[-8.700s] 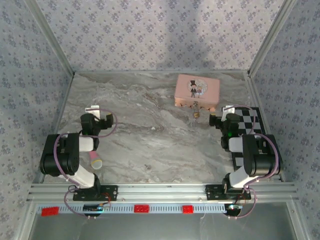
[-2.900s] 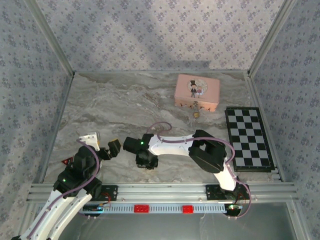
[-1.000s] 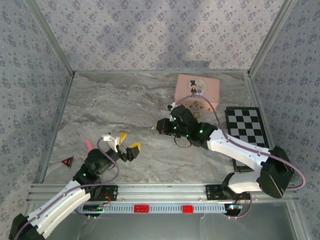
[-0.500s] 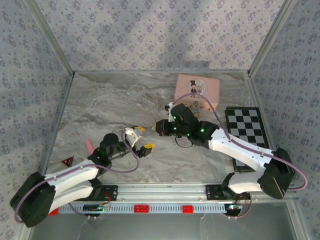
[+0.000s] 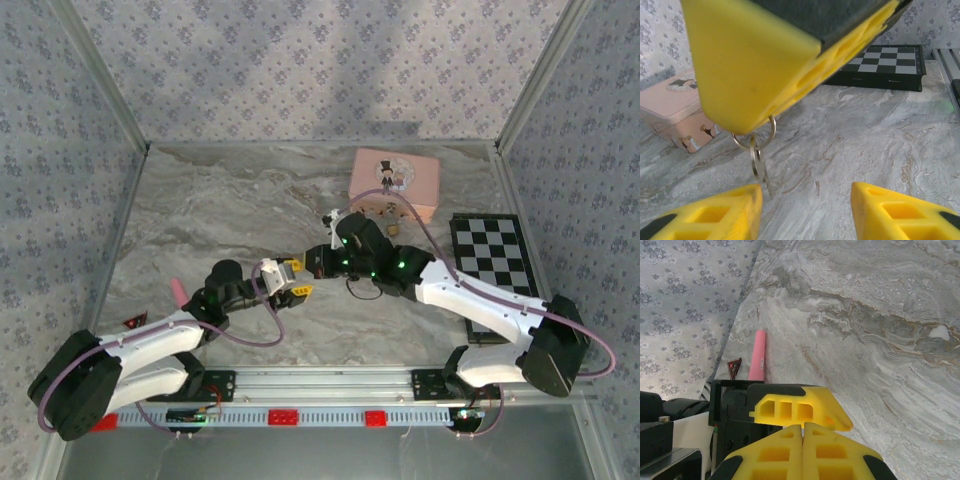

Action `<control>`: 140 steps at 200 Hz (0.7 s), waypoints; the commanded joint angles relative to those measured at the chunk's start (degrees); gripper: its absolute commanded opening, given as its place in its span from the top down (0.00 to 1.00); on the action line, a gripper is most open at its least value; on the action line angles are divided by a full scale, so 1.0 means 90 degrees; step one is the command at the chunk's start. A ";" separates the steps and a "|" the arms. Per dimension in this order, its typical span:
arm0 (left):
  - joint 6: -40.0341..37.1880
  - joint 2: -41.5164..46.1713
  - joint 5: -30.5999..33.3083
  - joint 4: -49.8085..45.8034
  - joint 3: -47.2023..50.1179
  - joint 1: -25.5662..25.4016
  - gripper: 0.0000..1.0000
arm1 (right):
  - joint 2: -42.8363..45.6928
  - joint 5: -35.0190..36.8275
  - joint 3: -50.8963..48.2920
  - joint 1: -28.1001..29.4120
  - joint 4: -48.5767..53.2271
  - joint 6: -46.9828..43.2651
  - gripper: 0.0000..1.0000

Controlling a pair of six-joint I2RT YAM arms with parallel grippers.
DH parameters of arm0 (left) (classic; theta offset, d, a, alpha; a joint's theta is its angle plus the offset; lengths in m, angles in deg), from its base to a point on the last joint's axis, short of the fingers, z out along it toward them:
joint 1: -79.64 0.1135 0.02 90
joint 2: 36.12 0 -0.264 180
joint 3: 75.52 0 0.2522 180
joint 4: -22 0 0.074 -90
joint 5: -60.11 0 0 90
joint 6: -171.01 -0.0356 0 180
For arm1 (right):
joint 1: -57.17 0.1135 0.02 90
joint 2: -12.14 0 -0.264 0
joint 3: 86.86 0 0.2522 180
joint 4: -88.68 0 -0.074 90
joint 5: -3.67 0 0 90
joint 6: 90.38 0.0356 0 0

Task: Unlock the padlock with the key

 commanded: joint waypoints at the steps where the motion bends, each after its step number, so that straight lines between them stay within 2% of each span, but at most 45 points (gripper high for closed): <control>1: -0.0045 0.0019 -0.0118 0.0350 -0.0068 0.0024 0.60 | -0.0030 -0.0016 0.0075 0.0065 -0.0081 -0.0046 0.99; 42: 0.0147 0.0031 -0.0117 0.0340 -0.0098 0.0132 0.68 | 0.0096 0.0183 -0.0050 0.0052 -0.0101 -0.0012 0.99; 68: 0.0235 0.0061 -0.0149 0.0271 -0.0155 0.0227 0.78 | 0.0131 0.0208 -0.0109 0.0001 -0.0128 0.0012 0.98; 140: 0.0328 0.0120 -0.0166 0.0213 -0.0176 0.0309 0.85 | 0.0124 0.0220 -0.0203 0.0004 -0.0244 0.0086 0.98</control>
